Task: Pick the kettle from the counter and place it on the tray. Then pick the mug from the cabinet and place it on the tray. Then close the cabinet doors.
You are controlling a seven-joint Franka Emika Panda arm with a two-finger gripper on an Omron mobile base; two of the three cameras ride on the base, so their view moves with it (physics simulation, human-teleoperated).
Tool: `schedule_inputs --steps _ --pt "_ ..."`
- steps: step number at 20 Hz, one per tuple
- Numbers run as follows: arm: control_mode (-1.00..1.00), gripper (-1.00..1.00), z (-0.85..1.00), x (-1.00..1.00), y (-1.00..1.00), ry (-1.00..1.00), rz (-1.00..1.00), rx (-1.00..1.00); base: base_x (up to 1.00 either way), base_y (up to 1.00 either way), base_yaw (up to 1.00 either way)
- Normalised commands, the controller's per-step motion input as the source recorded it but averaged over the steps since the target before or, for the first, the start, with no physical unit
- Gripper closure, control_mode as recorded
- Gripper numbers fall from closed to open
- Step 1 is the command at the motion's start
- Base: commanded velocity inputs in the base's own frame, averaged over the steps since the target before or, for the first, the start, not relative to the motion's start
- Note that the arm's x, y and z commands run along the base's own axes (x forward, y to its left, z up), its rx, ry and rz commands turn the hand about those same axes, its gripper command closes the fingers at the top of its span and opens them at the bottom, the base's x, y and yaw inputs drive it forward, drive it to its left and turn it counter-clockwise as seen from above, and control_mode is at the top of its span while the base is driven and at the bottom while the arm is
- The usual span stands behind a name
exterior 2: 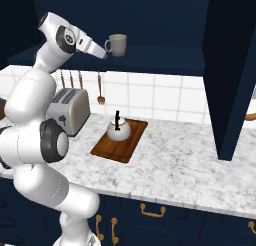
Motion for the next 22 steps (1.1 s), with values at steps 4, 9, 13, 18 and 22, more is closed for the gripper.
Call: schedule_inputs --steps 4,9,13,18,22 --pt "-1.00 -1.00 0.07 0.41 -0.03 -0.05 -0.02 0.00 0.00 0.00 0.00" --pt "-1.00 -1.00 0.13 0.39 0.00 0.00 -0.06 0.00 0.00 0.00 0.00" --pt "-1.00 -1.00 0.02 0.35 0.00 0.00 -0.06 0.00 0.00 0.00 0.00" --pt "-1.00 -1.00 0.00 0.37 0.00 0.02 -0.05 0.00 0.00 0.00 0.00" --pt "-1.00 -1.00 0.00 0.13 -0.12 0.01 -0.03 0.00 0.00 0.00 0.00"
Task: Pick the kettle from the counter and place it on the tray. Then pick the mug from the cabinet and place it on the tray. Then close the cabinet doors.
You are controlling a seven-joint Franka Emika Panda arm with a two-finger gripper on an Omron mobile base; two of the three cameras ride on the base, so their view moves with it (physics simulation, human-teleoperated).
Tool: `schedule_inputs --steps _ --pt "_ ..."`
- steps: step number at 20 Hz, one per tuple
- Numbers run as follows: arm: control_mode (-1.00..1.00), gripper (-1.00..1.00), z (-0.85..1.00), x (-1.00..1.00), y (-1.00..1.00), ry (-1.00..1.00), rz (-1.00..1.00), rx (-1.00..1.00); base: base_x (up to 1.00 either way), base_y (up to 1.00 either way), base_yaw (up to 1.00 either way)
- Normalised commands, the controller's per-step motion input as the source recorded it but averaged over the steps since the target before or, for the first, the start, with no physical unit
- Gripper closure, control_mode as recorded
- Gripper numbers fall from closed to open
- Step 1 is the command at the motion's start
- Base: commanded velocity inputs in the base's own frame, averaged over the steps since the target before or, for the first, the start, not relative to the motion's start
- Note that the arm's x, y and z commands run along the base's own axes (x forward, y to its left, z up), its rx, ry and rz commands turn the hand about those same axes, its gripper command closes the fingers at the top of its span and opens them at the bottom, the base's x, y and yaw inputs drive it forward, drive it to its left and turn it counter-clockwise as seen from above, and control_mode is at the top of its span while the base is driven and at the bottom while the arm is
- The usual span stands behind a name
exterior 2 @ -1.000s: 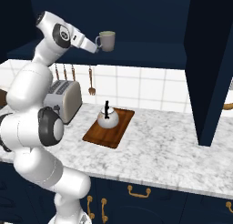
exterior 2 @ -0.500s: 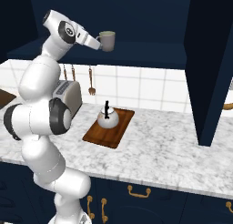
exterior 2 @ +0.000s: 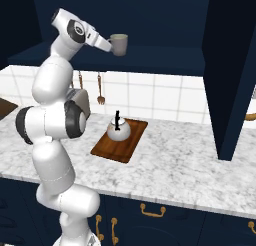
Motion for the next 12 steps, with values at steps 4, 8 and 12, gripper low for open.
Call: schedule_inputs --steps 4,8,12 --pt "-1.00 1.00 0.00 0.00 -0.20 0.00 -0.02 0.00 0.00 0.00 0.00" --pt "-1.00 1.00 -0.12 0.00 -0.15 -0.02 -0.02 0.00 0.00 0.00 0.00" --pt "-1.00 1.00 -0.17 0.00 -0.15 -0.01 0.00 0.00 0.00 0.00 0.00"
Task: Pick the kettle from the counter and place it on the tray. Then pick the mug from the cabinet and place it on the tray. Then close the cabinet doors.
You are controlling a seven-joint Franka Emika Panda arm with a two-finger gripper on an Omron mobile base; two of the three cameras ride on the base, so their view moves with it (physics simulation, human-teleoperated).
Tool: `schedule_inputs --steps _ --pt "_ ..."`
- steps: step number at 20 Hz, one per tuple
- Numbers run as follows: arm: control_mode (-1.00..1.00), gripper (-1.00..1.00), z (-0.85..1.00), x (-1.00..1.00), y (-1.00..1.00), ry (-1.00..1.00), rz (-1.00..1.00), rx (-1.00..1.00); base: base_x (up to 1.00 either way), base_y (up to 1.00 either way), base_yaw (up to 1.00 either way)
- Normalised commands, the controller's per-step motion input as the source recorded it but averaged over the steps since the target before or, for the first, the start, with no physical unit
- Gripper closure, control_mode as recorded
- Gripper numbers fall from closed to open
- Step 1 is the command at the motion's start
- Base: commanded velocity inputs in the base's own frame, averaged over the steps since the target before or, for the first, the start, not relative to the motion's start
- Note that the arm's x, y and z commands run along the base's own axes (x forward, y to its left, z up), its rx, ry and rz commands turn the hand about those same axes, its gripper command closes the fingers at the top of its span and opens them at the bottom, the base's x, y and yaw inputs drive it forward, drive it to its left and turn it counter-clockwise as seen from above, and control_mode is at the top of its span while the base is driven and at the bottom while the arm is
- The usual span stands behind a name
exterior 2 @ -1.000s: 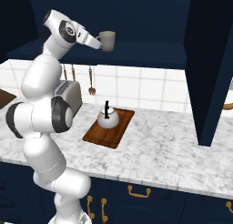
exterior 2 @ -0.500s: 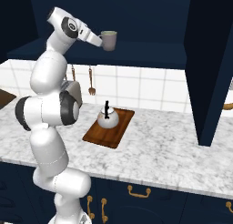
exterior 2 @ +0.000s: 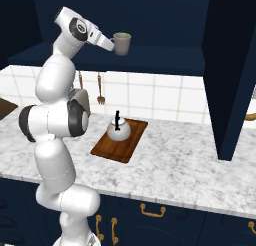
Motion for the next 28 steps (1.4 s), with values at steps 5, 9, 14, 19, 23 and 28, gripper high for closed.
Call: schedule_inputs --steps 5,9,14,19,23,28 --pt "-1.00 1.00 -0.19 -0.17 -0.01 -0.01 0.01 -0.05 0.00 0.00 0.00" --pt "-1.00 1.00 -0.08 -0.91 0.00 0.00 0.03 -0.01 0.00 0.00 0.00" --pt "-1.00 1.00 -0.08 -1.00 -0.10 -0.04 0.13 -0.10 0.00 0.00 0.00" --pt "-1.00 1.00 0.00 -1.00 -0.73 -0.14 0.35 -0.03 0.00 0.00 0.00" --pt "-1.00 1.00 0.00 -1.00 -0.64 -0.07 0.46 0.00 0.00 0.00 0.00" --pt "-1.00 1.00 -0.14 -1.00 -0.45 -0.03 0.65 0.00 0.00 0.00 0.00"
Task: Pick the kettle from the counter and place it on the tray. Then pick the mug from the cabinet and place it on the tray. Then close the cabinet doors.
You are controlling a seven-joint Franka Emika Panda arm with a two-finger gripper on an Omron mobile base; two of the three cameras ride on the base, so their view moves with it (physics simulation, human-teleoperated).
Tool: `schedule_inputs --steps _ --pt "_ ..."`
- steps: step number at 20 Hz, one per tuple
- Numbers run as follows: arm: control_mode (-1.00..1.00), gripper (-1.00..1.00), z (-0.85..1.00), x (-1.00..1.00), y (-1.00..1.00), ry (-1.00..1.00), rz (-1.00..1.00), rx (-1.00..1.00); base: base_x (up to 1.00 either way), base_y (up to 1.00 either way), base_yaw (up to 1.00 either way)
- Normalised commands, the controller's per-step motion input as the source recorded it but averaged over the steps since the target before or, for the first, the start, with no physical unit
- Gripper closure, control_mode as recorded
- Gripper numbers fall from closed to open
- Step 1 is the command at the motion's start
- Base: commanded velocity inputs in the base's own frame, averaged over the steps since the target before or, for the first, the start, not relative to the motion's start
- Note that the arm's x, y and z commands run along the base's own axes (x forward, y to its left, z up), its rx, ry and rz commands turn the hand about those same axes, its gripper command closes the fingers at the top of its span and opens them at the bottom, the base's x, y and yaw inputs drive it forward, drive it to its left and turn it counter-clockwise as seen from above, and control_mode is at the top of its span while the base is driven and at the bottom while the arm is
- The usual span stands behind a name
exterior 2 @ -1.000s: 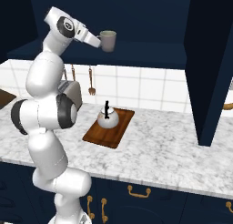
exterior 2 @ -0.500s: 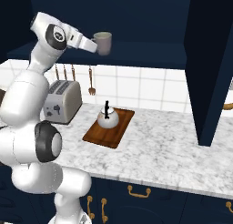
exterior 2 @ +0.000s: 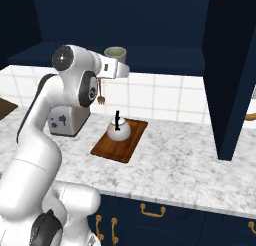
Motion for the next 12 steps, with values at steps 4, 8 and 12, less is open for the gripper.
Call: schedule_inputs --steps 4,8,12 --pt "-1.00 1.00 -0.16 -0.97 -0.07 0.00 0.65 0.00 0.00 0.00 0.00" --pt "-1.00 1.00 0.00 0.00 0.00 0.00 0.01 0.00 0.00 0.00 0.00" --pt "-1.00 1.00 0.00 -0.01 0.00 0.00 0.00 0.00 0.00 0.00 0.00"
